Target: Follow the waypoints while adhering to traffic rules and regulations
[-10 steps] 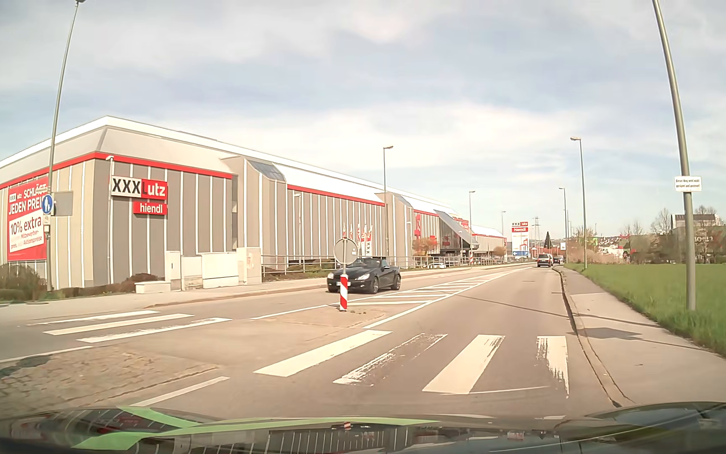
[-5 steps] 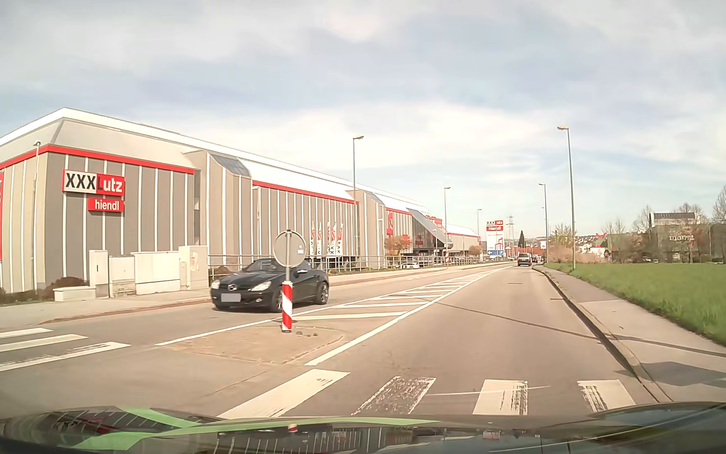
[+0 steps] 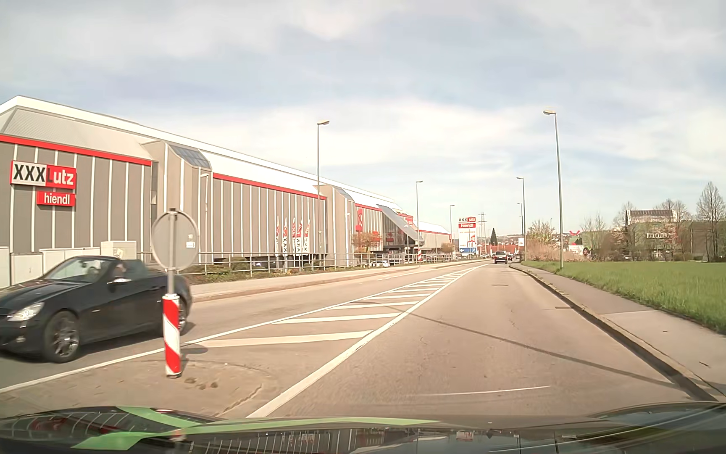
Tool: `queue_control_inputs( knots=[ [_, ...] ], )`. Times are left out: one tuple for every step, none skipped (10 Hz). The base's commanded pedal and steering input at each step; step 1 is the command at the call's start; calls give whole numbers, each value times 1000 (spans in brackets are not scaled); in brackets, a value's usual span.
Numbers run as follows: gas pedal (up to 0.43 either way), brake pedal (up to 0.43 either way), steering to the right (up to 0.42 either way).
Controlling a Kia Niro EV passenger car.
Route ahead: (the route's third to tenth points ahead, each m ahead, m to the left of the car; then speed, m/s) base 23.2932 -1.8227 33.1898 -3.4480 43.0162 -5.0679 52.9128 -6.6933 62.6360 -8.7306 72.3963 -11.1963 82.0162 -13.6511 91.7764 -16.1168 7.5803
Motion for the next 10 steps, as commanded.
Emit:
queue_control_inputs(
  knots=[
    [138, 0, 69],
    [138, 0, 71],
    [138, 0, 72],
    [138, 0, 72],
    [138, 0, 72],
    [138, 0, 72],
    [138, 0, 72],
    [138, 0, 70],
    [138, 0, 62],
    [138, 0, 55]
  ],
)
